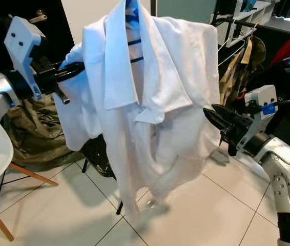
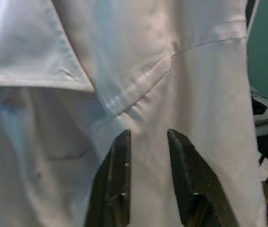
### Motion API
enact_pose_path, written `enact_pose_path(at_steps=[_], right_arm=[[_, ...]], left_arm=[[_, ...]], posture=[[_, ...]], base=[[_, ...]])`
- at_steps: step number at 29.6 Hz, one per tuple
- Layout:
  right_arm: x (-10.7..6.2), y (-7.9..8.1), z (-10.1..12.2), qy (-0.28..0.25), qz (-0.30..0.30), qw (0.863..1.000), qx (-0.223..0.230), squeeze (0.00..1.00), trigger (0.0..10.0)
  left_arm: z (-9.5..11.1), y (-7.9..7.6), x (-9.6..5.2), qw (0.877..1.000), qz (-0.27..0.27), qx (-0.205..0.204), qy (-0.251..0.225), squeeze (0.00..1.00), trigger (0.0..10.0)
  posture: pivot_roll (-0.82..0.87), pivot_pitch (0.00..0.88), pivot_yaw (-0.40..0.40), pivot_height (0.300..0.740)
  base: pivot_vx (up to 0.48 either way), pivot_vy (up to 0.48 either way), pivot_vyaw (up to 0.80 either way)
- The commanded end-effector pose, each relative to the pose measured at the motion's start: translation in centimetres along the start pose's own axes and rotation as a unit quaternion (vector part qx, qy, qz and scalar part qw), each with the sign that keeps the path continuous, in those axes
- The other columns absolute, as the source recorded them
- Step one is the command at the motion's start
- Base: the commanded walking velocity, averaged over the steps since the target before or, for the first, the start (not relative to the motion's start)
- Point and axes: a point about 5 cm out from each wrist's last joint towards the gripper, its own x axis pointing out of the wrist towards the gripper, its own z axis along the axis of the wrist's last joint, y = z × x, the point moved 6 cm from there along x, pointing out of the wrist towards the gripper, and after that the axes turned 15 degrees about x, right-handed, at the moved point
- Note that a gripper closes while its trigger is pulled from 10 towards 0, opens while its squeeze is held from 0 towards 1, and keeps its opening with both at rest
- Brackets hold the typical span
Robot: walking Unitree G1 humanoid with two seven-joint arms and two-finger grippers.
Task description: Hang hanger
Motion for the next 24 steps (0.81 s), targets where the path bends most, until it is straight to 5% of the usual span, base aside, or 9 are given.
enact_pose_path(at_steps=[1,12,13,14,15,24], right_arm=[[0.0,1.2,0.3,0.001,0.03,1.0,-0.008,0.0,0.0],[0.1,0.9,-0.2,0.015,0.023,1.0,-0.015,0.0,0.0],[0.3,0.8,-0.3,0.012,0.018,1.0,-0.006,0.0,10.0],[0.4,0.7,-0.3,0.009,0.015,1.0,0.0,0.0,10.0],[0.5,0.6,-0.5,0.009,0.011,1.0,0.0,1.0,10.0],[1.3,1.2,-0.8,0.008,0.013,1.0,0.003,1.0,10.0]], left_arm=[[1.5,0.9,-0.2,0.999,0.006,0.026,-0.022,0.0,8.4],[1.9,0.7,0.1,0.999,0.004,0.023,-0.032,0.0,8.4],[2.3,0.6,0.2,0.999,0.002,0.02,-0.039,0.0,8.4],[2.6,0.5,0.2,0.999,0.001,0.018,-0.044,0.0,8.4],[2.8,0.4,0.3,0.999,-0.001,0.017,-0.048,0.0,8.4],[3.6,-0.1,0.5,0.998,-0.008,0.011,-0.061,0.0,8.5]], posture=[[-0.07,0.064,0.008,0.74],[-0.07,0.062,0.008,0.74],[-0.07,0.063,0.007,0.74],[-0.07,0.063,0.007,0.74],[-0.07,0.066,0.007,0.74],[-0.07,0.068,0.008,0.74]], base=[[0.0,0.0,0.0],[0.0,0.0,0.0],[0.0,0.0,0.0],[0.0,0.0,0.0],[0.0,0.0,0.0],[0.0,0.0,0.0]])
